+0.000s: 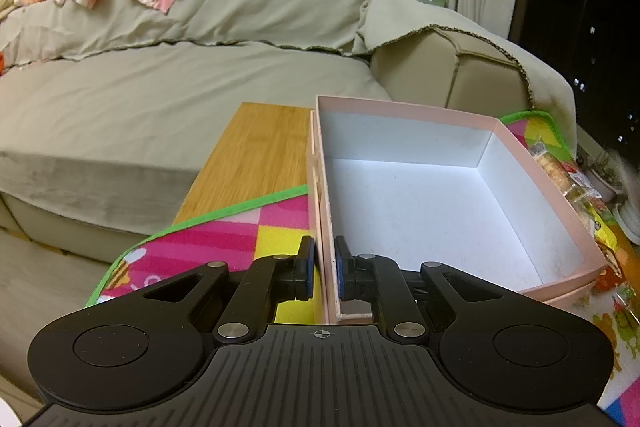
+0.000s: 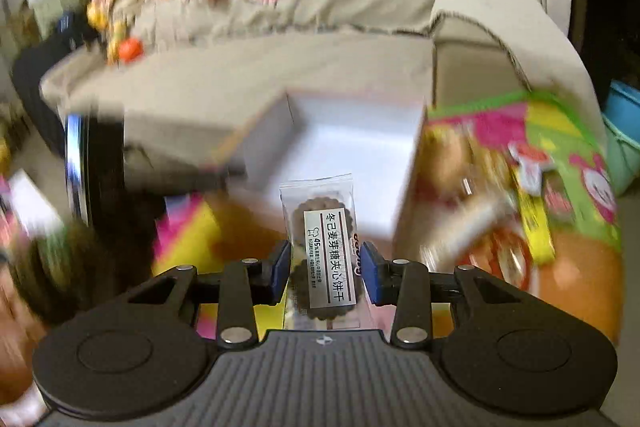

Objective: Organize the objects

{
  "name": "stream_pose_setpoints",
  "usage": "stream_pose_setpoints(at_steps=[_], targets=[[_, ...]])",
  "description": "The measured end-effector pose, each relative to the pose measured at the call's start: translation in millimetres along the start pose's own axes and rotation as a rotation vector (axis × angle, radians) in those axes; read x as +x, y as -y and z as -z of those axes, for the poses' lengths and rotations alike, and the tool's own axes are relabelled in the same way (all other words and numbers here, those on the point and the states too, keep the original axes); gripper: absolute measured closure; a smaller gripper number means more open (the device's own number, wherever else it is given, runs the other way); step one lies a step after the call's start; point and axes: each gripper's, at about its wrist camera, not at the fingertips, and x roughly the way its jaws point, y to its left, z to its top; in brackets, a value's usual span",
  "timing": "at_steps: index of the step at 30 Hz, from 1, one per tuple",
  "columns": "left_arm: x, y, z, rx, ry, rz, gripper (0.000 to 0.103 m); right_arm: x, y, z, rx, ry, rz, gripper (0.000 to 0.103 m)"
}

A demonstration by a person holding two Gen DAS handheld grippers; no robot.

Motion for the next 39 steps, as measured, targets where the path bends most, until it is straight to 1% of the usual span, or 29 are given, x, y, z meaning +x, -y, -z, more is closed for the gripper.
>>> stream_pose_setpoints(at_steps=[4, 6, 8, 9, 11, 13, 14, 17, 20, 24, 28, 32, 33, 35, 39], targets=[[0, 0, 0, -0.002, -0.001, 0.0, 0.091, 26, -1, -54, 0.104, 0.094, -0.042, 0.066], [0, -1, -1, -0.004, -0.003, 0.001, 0.091, 47, -2, -78, 0.182, 0.138, -0.084, 0.059], [0, -1, -1, -0.004, -0.005, 0.003, 0.091, 68, -1, -94, 0.225, 0.145, -0.124, 0.059], [0, -1, -1, -0.003, -0.005, 0.005, 0.091, 76, -4, -98, 0.227, 0.142, -0.122, 0.059], [0, -1, -1, -0.001, -0.004, 0.008, 0.09, 83, -8, -97, 0.207, 0.133, -0.107, 0.059], [0, -1, -1, -0.001, -0.003, 0.009, 0.09, 79, -6, -87, 0.182, 0.13, -0.087, 0.059], [0, -1, -1, -0.001, -0.003, 0.008, 0.09, 74, -3, -80, 0.164, 0.135, -0.059, 0.058], [0, -1, -1, 0.0, -0.002, 0.008, 0.09, 50, 15, -52, 0.115, 0.157, 0.051, 0.053], [0, 0, -1, 0.003, -0.003, 0.007, 0.091, 25, 36, -22, 0.103, 0.153, 0.145, 0.048], [0, 0, -2, 0.003, -0.003, 0.006, 0.091, 0, 69, 24, 0.119, 0.082, 0.249, 0.047], [0, 0, -3, 0.002, -0.005, 0.006, 0.091, -14, 84, 68, 0.11, -0.005, 0.343, 0.043], [0, 0, -3, 0.002, -0.008, 0.007, 0.091, -16, 82, 101, 0.065, -0.053, 0.393, 0.036], [0, 0, -3, 0.002, -0.009, 0.007, 0.091, -16, 83, 108, 0.051, -0.057, 0.408, 0.036], [1, -1, -2, 0.003, -0.01, 0.006, 0.091, -11, 85, 113, 0.044, -0.065, 0.426, 0.036], [0, -2, -1, 0.005, -0.011, 0.006, 0.091, -2, 100, 112, 0.092, -0.06, 0.405, 0.036]])
